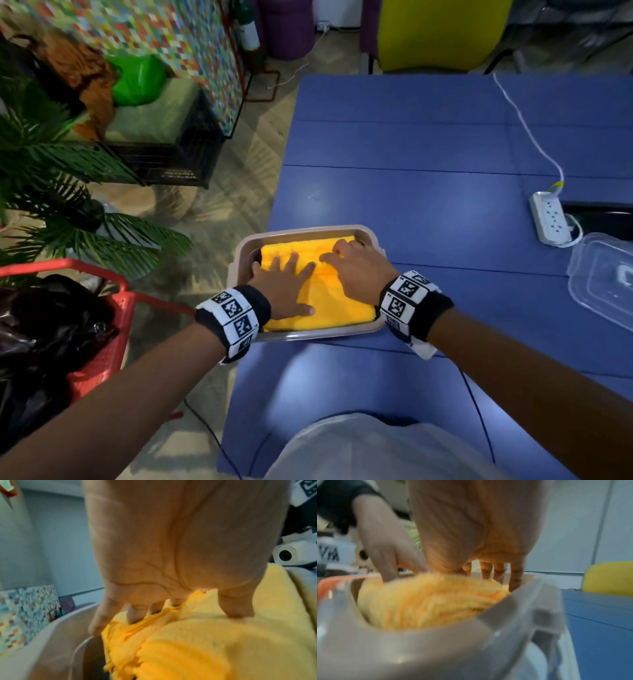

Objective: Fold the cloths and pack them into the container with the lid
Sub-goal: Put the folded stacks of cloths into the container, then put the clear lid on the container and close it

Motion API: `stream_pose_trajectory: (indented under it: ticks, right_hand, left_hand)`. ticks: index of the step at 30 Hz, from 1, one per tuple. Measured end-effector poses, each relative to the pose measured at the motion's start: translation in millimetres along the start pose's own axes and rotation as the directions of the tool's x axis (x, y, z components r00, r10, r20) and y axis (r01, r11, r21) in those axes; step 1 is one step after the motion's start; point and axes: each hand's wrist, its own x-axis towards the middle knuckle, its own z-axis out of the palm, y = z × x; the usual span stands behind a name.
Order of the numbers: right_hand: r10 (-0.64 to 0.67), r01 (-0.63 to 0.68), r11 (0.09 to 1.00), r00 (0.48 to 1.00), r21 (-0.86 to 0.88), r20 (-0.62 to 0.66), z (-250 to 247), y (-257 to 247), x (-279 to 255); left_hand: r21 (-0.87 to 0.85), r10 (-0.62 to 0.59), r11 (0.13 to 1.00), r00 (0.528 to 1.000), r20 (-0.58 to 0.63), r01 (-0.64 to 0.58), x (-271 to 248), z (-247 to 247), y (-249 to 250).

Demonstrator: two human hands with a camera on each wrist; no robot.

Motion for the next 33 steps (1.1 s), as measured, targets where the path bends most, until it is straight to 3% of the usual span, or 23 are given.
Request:
stream_pose_trajectory:
  ticks: [2, 4, 6, 8, 12, 17, 19, 21, 26, 30, 33]
  right_hand:
    - [0.051, -0.018, 0.980, 0.985, 0.198, -0.165, -12.7, 15.7, -19.4]
    - [0.165, -0.039, 0.931, 0.932, 0.364, -0.323, -21.8, 42.2, -46.4]
    - [0.311, -0.112, 0.884, 0.867, 0.455, -0.390, -21.6, 80.7, -77.7]
    - [0.454, -0.241, 0.822, 0.824, 0.516, -0.338, -11.3, 127.7, -108.8]
    - [0.687, -0.551, 0.655, 0.719, 0.517, -0.103, 18.6, 222.2, -171.1]
    - [0.860, -0.854, 0.437, 0.488, 0.283, 0.146, 62.1, 302.5, -256.4]
    - [0.869, -0.898, 0.414, 0.439, 0.150, 0.228, 79.0, 318.7, -283.9]
    - [0.856, -0.890, 0.443, 0.456, 0.108, 0.243, 96.4, 327.0, -303.6]
    - [0.769, -0.772, 0.633, 0.635, 0.052, 0.077, 128.0, 321.6, -324.5]
    - [0.613, -0.616, 0.788, 0.785, 0.011, 0.090, 135.4, 287.1, -333.9]
    - [0.455, -0.459, 0.888, 0.885, -0.018, -0.102, 127.3, 250.2, -333.7]
  left_hand:
    - [0.023, -0.059, 0.998, 0.996, -0.061, 0.060, -13.3, -8.5, 11.6]
    - [0.070, -0.099, 0.992, 0.988, -0.120, 0.108, -25.1, -18.0, 25.4]
    - [0.115, -0.104, 0.985, 0.976, -0.191, 0.128, -36.2, -32.5, 46.2]
    - [0.098, -0.049, 0.992, 0.965, -0.256, 0.077, -42.3, -52.0, 76.2]
    - [0.068, 0.164, 0.986, 0.925, -0.344, -0.150, -28.3, -89.9, 149.2]
    - [-0.146, 0.371, 0.897, 0.890, -0.264, -0.418, 30.3, -113.2, 249.7]
    - [-0.227, 0.427, 0.852, 0.878, -0.218, -0.471, 59.4, -112.7, 284.9]
    - [-0.268, 0.457, 0.833, 0.875, -0.161, -0.484, 84.6, -107.6, 311.5]
    - [-0.274, 0.438, 0.850, 0.893, -0.105, -0.449, 126.3, -91.3, 356.6]
    - [-0.155, 0.475, 0.858, 0.871, -0.124, -0.490, 143.7, -70.4, 382.9]
    - [0.003, 0.502, 0.861, 0.850, -0.158, -0.508, 143.0, -52.2, 390.6]
